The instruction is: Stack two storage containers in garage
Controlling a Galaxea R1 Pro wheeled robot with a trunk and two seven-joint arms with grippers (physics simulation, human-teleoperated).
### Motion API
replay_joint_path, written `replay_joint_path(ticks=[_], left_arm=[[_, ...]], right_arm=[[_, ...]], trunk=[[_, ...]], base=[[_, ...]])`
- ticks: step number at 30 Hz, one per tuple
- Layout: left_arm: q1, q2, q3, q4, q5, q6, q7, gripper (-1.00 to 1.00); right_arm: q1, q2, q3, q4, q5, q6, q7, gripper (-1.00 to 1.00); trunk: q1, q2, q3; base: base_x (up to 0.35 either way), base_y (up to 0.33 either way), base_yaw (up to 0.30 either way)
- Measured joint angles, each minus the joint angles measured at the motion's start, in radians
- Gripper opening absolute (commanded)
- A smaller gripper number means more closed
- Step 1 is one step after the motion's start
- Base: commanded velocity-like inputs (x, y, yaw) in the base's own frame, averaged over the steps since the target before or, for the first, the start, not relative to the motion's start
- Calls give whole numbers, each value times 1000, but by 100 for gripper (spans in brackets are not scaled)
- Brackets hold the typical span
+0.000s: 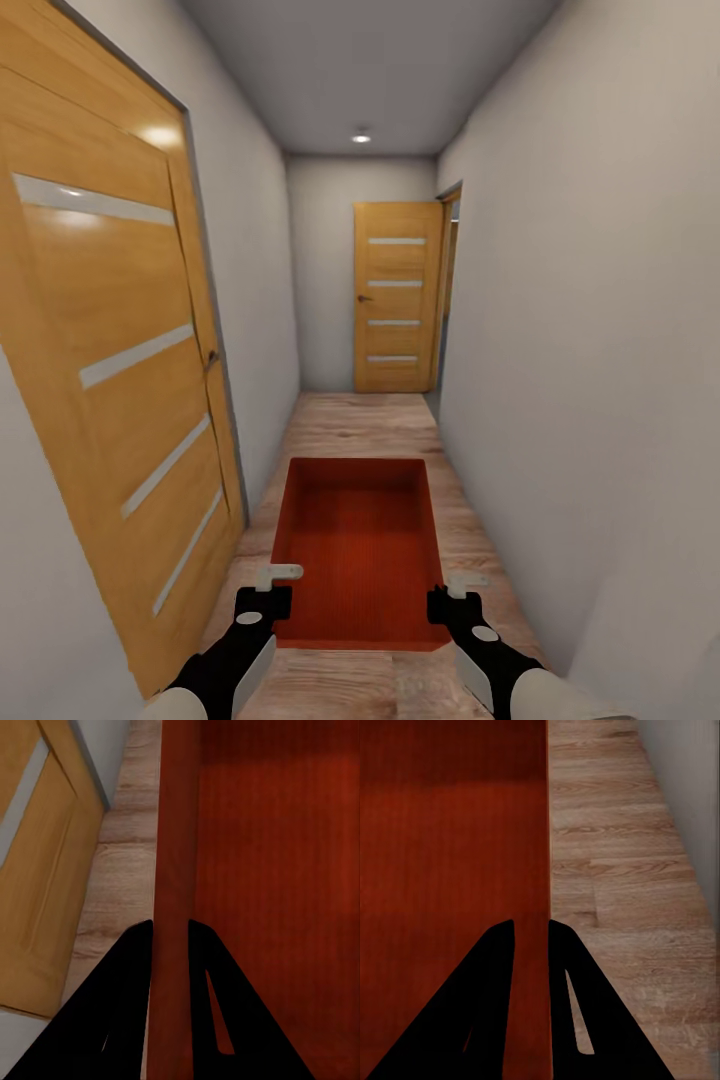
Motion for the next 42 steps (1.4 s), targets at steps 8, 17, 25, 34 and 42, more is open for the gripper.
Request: replay_joint_path(ticks=[8,17,25,34,42], left_arm=[[0,0,0,-1,1,-1,0,-100],[0,1,-2,-1,3,-1,0,-100],[0,2,-12,-1,12,-1,4,-100],[0,2,-11,1,12,-1,3,-100],[0,0,-13,-1,14,-1,7,-100]], right_arm=[[0,0,-1,0,1,0,0,-100],[0,1,-1,-1,1,0,0,-100],[0,0,0,0,0,0,0,-100],[0,0,1,0,0,0,0,-100],[0,-1,-3,-1,5,0,1,-100]], trunk=[[0,0,0],[0,0,0],[0,0,0],[0,0,0],[0,0,0]], base=[[323,73,-27],[323,73,0],[323,73,0],[323,73,0],[323,26,0]])
